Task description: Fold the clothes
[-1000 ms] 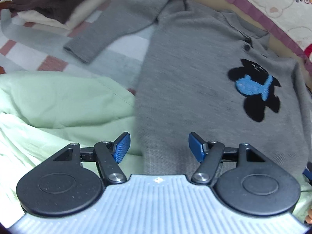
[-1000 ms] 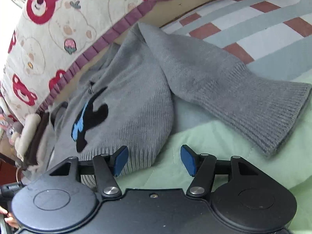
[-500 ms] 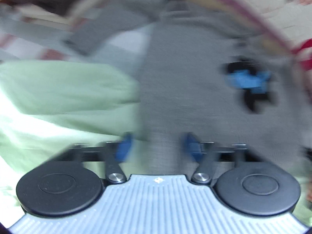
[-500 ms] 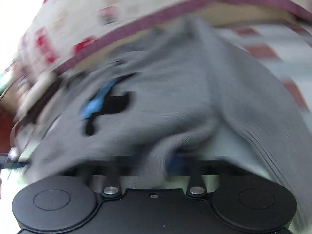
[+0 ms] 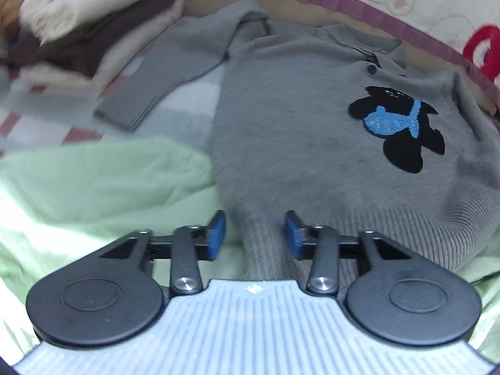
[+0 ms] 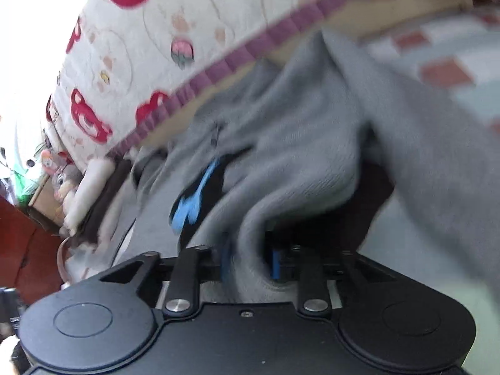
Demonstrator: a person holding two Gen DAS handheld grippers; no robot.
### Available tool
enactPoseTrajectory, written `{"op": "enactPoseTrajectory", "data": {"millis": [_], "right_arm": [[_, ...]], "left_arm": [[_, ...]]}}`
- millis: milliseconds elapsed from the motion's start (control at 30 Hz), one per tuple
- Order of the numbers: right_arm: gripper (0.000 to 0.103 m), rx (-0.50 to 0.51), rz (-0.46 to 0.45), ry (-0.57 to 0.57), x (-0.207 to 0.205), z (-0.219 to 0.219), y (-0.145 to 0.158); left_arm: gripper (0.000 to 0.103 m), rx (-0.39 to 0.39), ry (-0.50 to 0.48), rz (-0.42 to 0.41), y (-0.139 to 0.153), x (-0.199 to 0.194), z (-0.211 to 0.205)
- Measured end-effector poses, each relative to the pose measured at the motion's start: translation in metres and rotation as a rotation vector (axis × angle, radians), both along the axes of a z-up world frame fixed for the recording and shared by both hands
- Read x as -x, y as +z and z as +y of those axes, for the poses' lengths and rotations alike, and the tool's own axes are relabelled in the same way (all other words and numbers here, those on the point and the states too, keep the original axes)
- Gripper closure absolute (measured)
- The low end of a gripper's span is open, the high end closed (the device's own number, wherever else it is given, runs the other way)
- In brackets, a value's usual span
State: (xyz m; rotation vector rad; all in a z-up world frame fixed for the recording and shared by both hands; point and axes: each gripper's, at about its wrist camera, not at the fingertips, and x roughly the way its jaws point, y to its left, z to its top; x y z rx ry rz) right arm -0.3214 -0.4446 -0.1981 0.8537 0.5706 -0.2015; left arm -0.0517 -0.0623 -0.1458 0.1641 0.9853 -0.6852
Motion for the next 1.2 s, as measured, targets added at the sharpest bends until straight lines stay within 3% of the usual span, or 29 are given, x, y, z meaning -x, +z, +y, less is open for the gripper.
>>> {"op": "enactPoseTrajectory", "data": {"millis": [33,133,167,200,233,333,433,533,600,633,667,733,800,933,1000,1067,1133,1167,1200], "right_arm": [[0.068,-0.002,0.011,0.03,0.001,0.008,-0.002],[0.067,0.145,0.053,0.098,0.002,0.037,0.002],[0.067,0.174,0.051,0.101,0.003,0.039,0.003],[0.067,0.189,0.029,0.098,0.005,0.039,0.003],[0.09,0.196,-0.011,0.112,0.005,0.037,0.007],[0.093,0.203,-0.141,0.198,-0.002,0.032,0.034],[0.093,0.208,-0.194,0.174,-0.019,0.022,0.063],[0.088,0.237,-0.04,0.071,-0.044,0.01,0.055],[0.088,0.198,0.06,0.031,-0.056,0.007,0.037],[0.086,0.168,0.09,0.018,-0.059,0.007,0.029],[0.077,0.117,0.083,0.017,-0.058,0.009,0.022],[0.061,0.038,0.062,0.026,-0.056,0.019,0.013],[0.059,0.001,0.04,0.045,-0.054,0.029,0.006],[0.058,-0.01,0.062,-0.007,-0.05,0.026,-0.004],[0.055,-0.015,0.073,-0.033,-0.047,0.025,-0.009],[0.035,-0.021,0.085,-0.059,-0.045,0.024,-0.014],[0.025,-0.027,0.096,-0.084,-0.043,0.023,-0.019],[0.019,-0.03,0.101,-0.097,-0.041,0.022,-0.022],[0.018,-0.032,0.107,-0.11,-0.04,0.022,-0.024]], "left_arm": [[0.052,0.032,-0.007,0.06,-0.004,-0.003,0.004],[0.054,0.128,-0.038,0.204,-0.012,-0.007,0.009],[0.065,0.142,-0.042,0.215,-0.013,-0.007,0.008],[0.092,0.131,-0.042,0.199,-0.013,-0.009,0.003],[0.091,0.096,-0.039,0.159,-0.011,-0.012,-0.004],[0.092,0.12,-0.038,0.104,0.006,-0.034,-0.024],[0.091,0.155,-0.071,0.08,0.021,-0.053,-0.045],[0.086,0.108,-0.079,0.064,0.014,-0.053,-0.053],[0.081,0.067,-0.072,0.068,0.005,-0.049,-0.05],[0.079,0.047,-0.069,0.07,0.0,-0.047,-0.049],[0.076,0.049,-0.064,0.086,-0.005,-0.045,-0.043],[0.068,0.106,-0.03,0.155,-0.015,-0.042,-0.026],[0.063,0.16,0.003,0.211,-0.023,-0.042,-0.012],[0.061,0.191,0.009,0.198,-0.024,-0.042,-0.01],[0.052,0.192,0.009,0.163,-0.021,-0.041,-0.015],[0.05,0.226,-0.001,0.175,-0.023,-0.045,-0.023],[0.054,0.217,-0.026,0.186,-0.028,-0.051,-0.038],[0.068,0.186,-0.036,0.168,-0.029,-0.051,-0.047],[0.084,0.158,-0.055,0.132,-0.028,-0.05,-0.055]]}}
